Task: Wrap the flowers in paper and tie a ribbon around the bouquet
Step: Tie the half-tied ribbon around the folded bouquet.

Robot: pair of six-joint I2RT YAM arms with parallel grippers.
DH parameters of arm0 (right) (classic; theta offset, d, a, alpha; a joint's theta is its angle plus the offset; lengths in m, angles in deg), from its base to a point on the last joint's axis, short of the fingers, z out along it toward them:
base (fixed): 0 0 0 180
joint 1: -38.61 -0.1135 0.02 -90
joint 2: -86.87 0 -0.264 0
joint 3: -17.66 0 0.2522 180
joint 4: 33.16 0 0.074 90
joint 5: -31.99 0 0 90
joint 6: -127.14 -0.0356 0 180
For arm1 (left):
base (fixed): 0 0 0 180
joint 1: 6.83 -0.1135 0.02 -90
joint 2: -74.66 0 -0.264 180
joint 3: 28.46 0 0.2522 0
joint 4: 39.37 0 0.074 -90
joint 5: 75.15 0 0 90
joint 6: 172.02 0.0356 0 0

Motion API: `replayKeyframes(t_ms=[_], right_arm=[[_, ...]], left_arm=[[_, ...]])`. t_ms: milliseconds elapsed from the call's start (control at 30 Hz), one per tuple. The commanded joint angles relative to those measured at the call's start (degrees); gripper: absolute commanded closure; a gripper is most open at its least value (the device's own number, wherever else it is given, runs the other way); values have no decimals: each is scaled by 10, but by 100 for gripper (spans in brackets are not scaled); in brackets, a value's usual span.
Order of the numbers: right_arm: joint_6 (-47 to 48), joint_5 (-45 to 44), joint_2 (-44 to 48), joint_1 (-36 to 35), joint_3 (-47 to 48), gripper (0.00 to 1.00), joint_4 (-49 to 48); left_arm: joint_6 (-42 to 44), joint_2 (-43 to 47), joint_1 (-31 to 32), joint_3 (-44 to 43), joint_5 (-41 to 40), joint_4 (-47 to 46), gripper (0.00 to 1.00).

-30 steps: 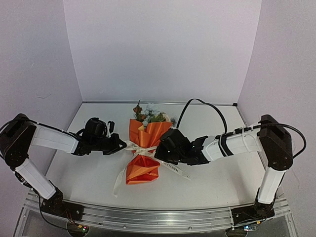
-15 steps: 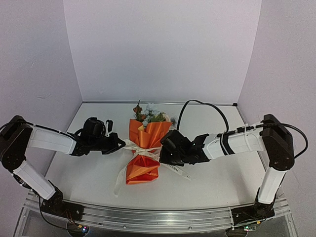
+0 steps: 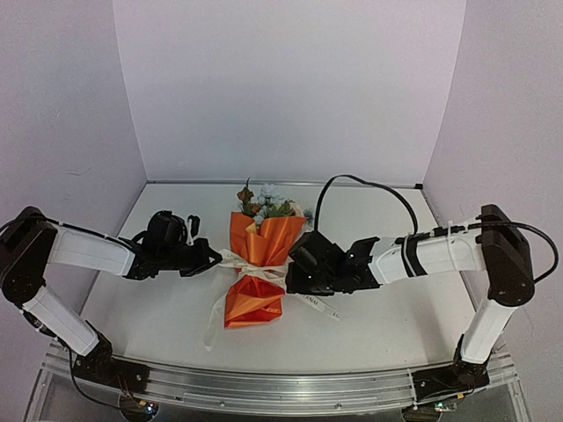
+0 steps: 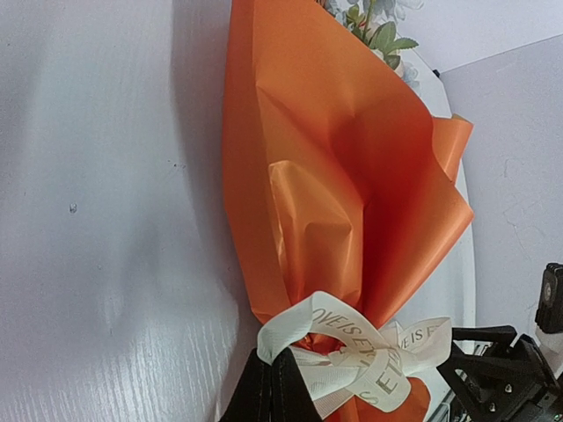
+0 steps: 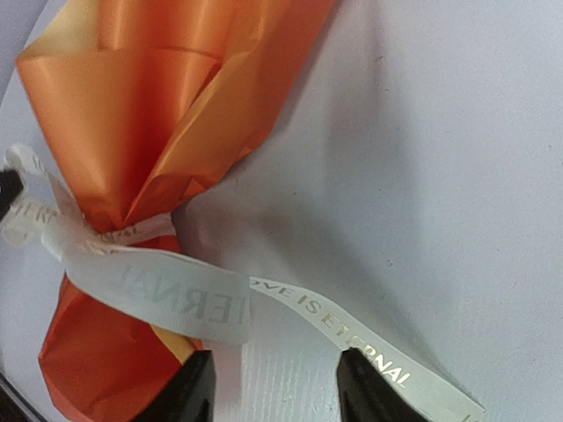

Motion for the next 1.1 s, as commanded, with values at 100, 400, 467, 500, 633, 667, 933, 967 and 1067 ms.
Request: replayKeyframes(t_ms=[100, 400, 467, 500, 633, 667, 933, 967, 1067], right_arm=[[55, -13, -7, -7, 29, 39, -30], [43, -49, -61, -7, 58, 48, -40], [43, -64, -70, -7, 64, 48, -46], [43, -72, -75, -6, 67, 48, -49], [43, -102, -82, -6, 70, 65, -65], [43, -108, -80, -6, 69, 75, -67], [34, -141, -52, -7, 68, 100, 1], [33, -144, -50, -8, 70, 100, 17], [31, -157, -45, -15, 77, 100, 61]], left_arm=[[8, 15, -2, -3, 1, -14, 100], [9, 13, -2, -7, 3, -14, 100], [10, 13, -2, -8, 4, -14, 100], [10, 13, -2, -8, 5, -15, 100], [11, 12, -2, -9, 4, -15, 100], [11, 14, -2, -9, 3, -14, 100], [11, 29, -5, -6, -26, 0, 100], [10, 31, -6, -5, -31, 2, 100], [7, 36, -11, 1, -43, 8, 100]])
